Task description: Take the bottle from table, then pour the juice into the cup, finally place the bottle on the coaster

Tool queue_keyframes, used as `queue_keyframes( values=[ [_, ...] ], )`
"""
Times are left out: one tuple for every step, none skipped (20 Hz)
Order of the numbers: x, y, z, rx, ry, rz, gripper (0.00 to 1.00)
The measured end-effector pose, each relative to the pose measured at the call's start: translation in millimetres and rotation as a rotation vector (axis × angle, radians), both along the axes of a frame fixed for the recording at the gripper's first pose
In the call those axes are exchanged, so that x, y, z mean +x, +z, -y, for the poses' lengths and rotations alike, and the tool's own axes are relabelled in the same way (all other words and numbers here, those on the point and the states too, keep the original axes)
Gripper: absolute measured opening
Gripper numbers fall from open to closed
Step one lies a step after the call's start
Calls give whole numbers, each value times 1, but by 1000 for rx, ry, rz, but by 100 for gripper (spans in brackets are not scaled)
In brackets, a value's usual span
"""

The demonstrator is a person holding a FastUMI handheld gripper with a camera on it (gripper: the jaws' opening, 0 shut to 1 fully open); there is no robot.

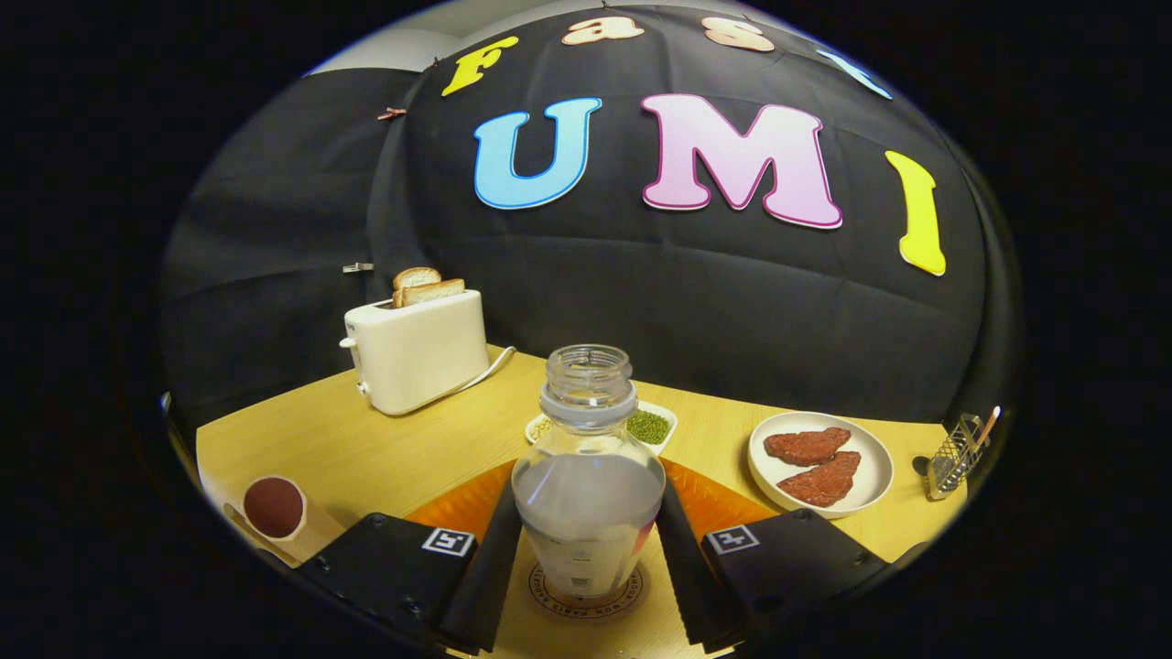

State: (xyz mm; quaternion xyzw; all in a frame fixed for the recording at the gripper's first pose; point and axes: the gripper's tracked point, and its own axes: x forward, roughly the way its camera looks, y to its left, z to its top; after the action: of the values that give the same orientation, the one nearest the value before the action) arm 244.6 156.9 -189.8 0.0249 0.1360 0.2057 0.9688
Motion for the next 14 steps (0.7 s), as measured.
queue_keyframes(
  values=[
    [4,0,3,-2,-15,5,77],
    [5,1,8,-9,-25,2,76],
    [5,1,9,-8,-29,-2,77],
    [5,-1,10,-8,-34,-6,78],
    [5,2,10,-4,-35,-7,79],
    [3,5,11,-1,-35,-1,80],
    [3,9,9,-3,-24,8,84],
    [2,13,10,-10,-24,17,92],
    [2,17,11,-12,-27,23,100],
    [-1,22,13,-9,-30,25,98],
    [-3,26,14,-9,-32,25,98],
    [-7,30,15,-14,-35,28,98],
    [-12,37,17,-24,-36,37,98],
    [-18,44,20,-39,-37,50,98]
  ],
)
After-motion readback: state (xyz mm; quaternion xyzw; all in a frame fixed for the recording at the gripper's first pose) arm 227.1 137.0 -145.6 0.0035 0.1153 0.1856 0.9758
